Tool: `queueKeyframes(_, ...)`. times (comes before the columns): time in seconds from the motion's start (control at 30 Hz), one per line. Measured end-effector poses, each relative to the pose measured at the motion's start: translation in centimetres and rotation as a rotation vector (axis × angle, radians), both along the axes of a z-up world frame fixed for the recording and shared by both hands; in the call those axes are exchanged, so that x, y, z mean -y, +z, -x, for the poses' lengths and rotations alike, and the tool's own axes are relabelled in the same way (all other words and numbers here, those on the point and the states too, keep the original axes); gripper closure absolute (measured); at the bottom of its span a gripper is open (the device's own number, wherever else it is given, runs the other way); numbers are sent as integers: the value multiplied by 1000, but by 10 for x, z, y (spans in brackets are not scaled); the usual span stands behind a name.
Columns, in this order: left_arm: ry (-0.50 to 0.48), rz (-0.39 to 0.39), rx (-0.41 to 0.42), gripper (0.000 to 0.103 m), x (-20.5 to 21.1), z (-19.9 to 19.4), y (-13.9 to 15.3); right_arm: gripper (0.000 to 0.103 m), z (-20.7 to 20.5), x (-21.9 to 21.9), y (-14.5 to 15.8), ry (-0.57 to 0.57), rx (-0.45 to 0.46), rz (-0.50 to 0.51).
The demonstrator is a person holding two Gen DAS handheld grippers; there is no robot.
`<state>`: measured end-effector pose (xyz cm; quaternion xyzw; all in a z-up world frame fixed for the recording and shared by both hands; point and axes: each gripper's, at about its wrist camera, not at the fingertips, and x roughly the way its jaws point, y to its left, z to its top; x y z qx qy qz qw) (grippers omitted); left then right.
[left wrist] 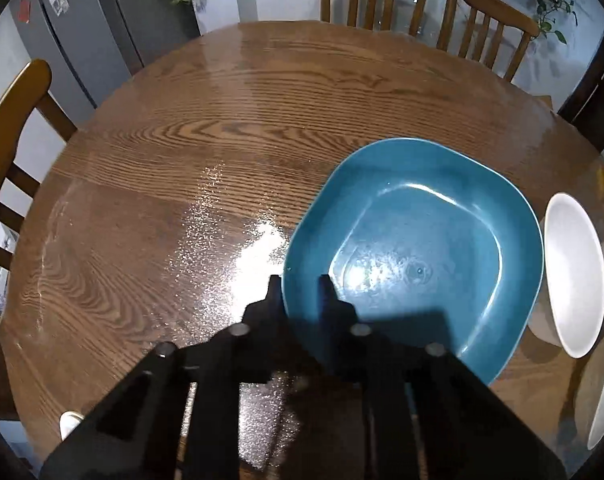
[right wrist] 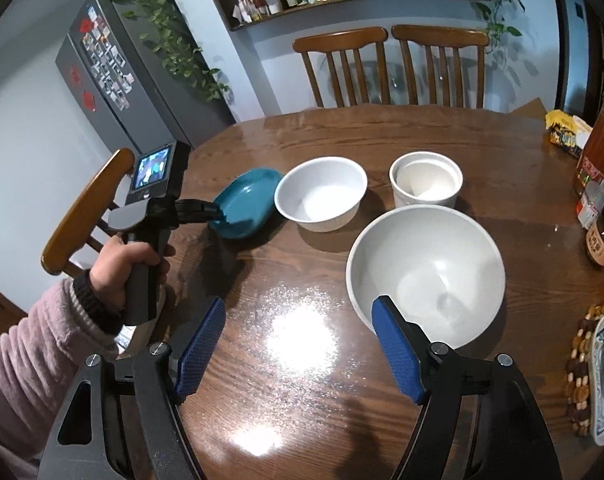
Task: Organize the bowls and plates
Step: 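Lift the teal dish and carry it toward the stacked plates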
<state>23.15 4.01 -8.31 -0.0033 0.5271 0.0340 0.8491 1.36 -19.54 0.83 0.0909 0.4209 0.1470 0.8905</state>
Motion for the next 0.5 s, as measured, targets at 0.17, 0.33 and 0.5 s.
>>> queueKeyframes(0.17, -106, -27, -14, 92, 10, 21, 4, 27, 1, -5, -6, 14, -23, -12)
queueKeyframes(0.33, -205, -38, -43, 92, 19, 63, 3, 27, 5, -12, -14, 24, -55, -19)
queueKeyframes(0.5, -306, -20, -80, 93, 33, 111, 2, 27, 16, -18, -17, 35, -70, -35)
